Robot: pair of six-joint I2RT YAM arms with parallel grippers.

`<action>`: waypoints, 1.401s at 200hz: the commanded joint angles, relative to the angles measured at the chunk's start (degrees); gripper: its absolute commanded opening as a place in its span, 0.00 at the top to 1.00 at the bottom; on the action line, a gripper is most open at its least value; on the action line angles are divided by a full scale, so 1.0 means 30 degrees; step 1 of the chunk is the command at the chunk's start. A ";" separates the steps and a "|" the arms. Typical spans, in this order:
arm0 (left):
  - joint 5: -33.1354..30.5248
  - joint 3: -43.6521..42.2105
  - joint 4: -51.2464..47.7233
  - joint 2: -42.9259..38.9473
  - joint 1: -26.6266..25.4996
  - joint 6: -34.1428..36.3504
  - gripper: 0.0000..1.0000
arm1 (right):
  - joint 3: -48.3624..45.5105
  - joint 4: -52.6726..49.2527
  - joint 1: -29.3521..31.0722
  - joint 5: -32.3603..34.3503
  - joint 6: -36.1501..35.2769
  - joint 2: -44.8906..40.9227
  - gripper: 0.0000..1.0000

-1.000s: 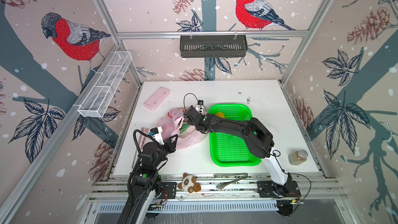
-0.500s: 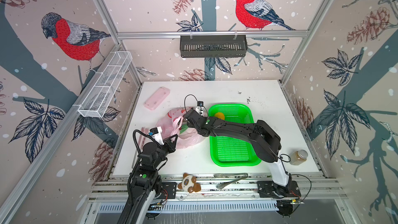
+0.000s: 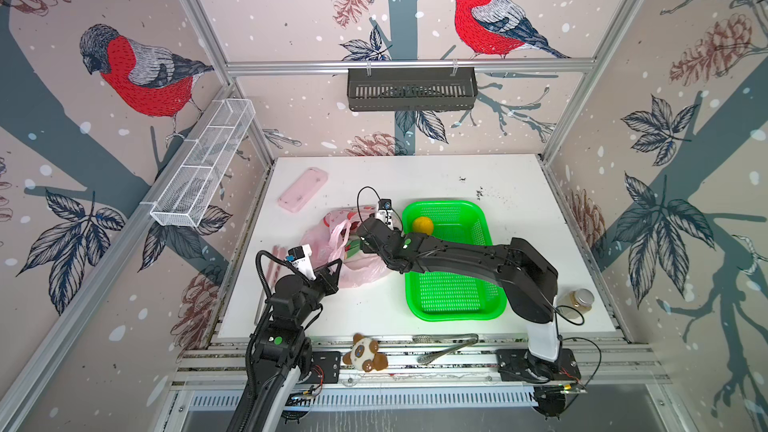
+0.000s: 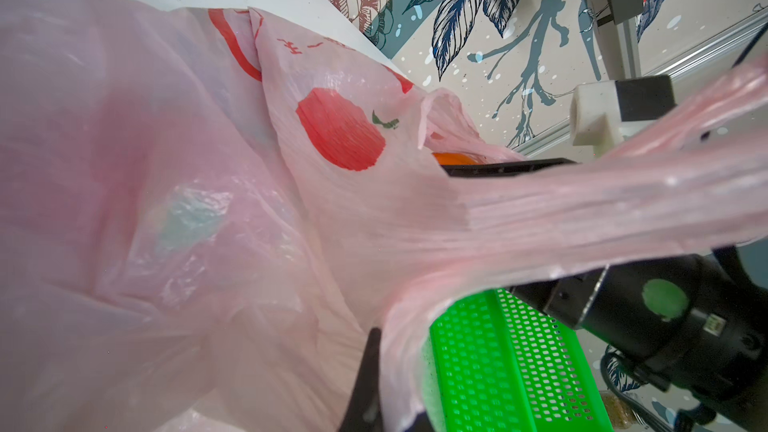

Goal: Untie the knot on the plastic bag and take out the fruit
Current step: 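Close the right gripper on the orange fruit and lift it out, then carry the orange fruit over the green basket with the right gripper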

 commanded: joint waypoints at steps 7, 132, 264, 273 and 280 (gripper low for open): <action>-0.0437 0.0190 0.0105 -0.0120 0.0009 0.0108 1.00 | -0.0292 0.0483 0.0295 0.0112 -0.0607 -0.0541 0.34; -0.1173 0.0328 -0.0393 -0.0435 0.0010 0.0131 1.00 | -0.2378 0.0650 0.1705 0.0206 -0.1539 -0.3549 0.34; -0.1261 0.0345 -0.0407 -0.0406 0.0011 0.0271 1.00 | -0.7342 -0.0101 0.0651 0.2390 -0.1769 -0.9355 0.34; -0.1312 0.0333 -0.0450 -0.0400 0.0007 0.0306 1.00 | -0.7595 -0.0228 0.0388 0.2397 -0.1769 -0.9660 0.34; -0.1346 0.0372 -0.0452 -0.0393 0.0007 0.0315 1.00 | -0.7800 -0.0318 0.0185 0.2392 -0.1795 -0.9870 0.34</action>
